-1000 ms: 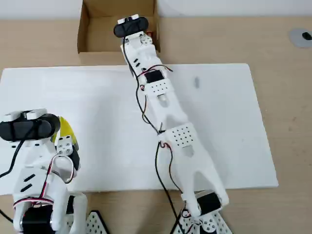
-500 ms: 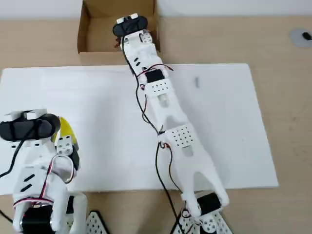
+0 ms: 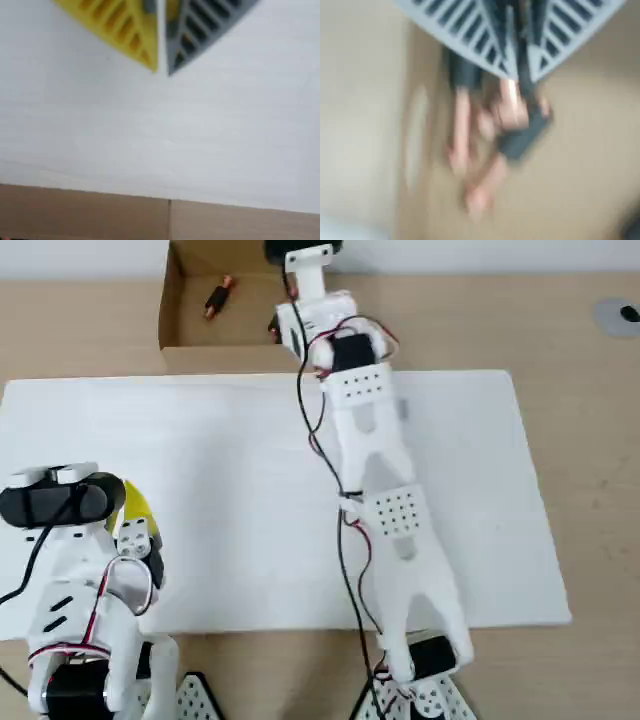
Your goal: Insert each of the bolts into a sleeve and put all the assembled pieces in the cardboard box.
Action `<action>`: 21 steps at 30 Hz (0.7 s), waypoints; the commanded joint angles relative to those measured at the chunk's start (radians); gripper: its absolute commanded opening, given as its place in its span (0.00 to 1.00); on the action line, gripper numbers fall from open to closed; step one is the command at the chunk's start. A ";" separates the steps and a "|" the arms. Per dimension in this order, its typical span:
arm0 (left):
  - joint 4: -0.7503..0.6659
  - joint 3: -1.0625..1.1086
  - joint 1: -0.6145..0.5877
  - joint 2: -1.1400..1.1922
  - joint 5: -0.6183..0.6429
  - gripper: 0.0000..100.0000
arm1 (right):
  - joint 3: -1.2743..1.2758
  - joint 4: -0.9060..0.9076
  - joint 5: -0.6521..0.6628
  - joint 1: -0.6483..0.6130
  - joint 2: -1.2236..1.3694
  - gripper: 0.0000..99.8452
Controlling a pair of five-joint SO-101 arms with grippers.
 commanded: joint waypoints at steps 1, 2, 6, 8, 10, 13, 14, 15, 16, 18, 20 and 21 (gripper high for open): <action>0.000 -0.009 -0.009 -0.002 -0.006 0.01 | -0.054 0.275 -0.040 0.024 -0.159 0.01; 0.000 -0.005 -0.009 -0.002 -0.006 0.01 | -0.054 0.344 -0.046 0.024 -0.177 0.01; 0.002 0.006 -0.009 -0.002 -0.006 0.01 | -0.051 0.588 -0.068 0.022 -0.259 0.01; 0.002 0.026 -0.009 -0.002 -0.005 0.01 | -0.045 0.582 -0.061 0.050 -0.302 0.01; 0.002 0.055 -0.009 -0.002 -0.005 0.01 | -0.041 0.582 -0.061 0.071 -0.366 0.01; 0.002 0.095 -0.009 -0.002 -0.005 0.01 | -0.024 0.583 -0.061 0.074 -0.496 0.01; 0.003 0.109 -0.009 -0.002 -0.005 0.01 | -0.002 0.583 -0.061 0.068 -0.539 0.01; 0.009 0.118 -0.009 -0.002 -0.005 0.01 | 0.033 0.583 -0.061 0.065 -0.585 0.01; 0.009 0.127 -0.009 -0.002 -0.005 0.01 | 0.081 0.583 -0.061 0.056 -0.634 0.01; 0.011 0.146 -0.014 -0.002 -0.005 0.01 | 0.217 0.583 -0.061 0.051 -0.745 0.01; 0.008 0.157 -0.031 -0.002 -0.005 0.01 | 0.415 0.582 -0.061 0.048 -0.866 0.01; 0.008 0.160 -0.041 -0.002 -0.005 0.01 | 0.526 0.582 -0.061 0.045 -0.932 0.01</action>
